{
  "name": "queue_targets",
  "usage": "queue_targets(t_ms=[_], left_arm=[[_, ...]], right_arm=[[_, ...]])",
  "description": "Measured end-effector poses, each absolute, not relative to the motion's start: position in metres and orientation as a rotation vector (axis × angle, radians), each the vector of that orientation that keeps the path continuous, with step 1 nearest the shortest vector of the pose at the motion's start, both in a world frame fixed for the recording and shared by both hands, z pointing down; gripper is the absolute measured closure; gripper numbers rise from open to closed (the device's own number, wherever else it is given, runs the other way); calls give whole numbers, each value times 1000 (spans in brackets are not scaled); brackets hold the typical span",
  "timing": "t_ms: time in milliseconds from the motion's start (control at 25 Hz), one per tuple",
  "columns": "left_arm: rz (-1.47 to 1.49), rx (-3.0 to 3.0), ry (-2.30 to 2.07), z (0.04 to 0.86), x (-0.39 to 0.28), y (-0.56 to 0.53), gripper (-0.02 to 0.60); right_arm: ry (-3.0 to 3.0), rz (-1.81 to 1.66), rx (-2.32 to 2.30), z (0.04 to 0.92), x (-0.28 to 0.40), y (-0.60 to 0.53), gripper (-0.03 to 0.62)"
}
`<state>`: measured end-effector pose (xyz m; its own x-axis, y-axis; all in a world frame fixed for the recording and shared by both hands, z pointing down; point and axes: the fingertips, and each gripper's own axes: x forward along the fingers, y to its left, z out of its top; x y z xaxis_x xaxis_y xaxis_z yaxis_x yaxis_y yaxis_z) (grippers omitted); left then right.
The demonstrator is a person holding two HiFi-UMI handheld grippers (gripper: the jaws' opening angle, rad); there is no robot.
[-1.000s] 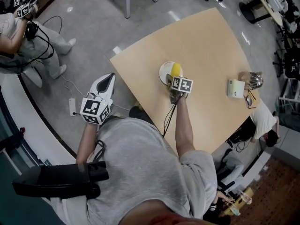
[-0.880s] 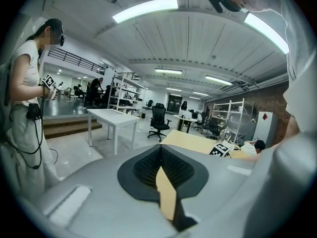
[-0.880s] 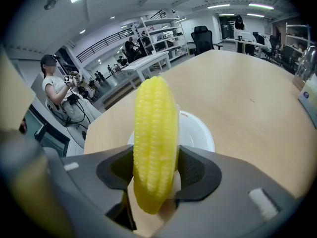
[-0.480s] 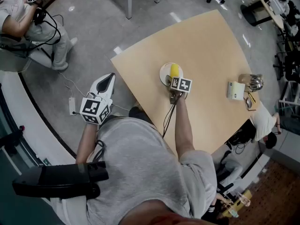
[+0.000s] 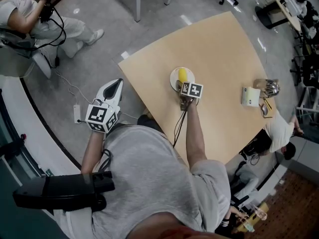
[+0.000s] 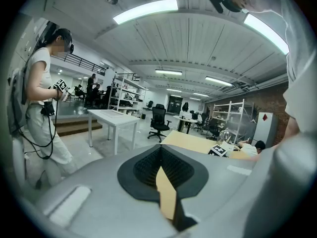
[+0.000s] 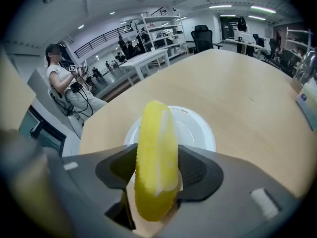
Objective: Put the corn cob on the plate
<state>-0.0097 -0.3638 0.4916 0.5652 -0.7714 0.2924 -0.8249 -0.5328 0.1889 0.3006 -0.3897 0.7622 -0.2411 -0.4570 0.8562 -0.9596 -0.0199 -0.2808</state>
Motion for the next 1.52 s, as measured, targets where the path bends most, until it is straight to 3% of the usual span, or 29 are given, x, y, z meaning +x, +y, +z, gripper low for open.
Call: queue_targets(t_ms=[1520], left_arm=[[217, 2587, -1165, 488, -7, -348, 563]], right_arm=[[-1708, 1173, 1725, 717, 325, -353, 350]])
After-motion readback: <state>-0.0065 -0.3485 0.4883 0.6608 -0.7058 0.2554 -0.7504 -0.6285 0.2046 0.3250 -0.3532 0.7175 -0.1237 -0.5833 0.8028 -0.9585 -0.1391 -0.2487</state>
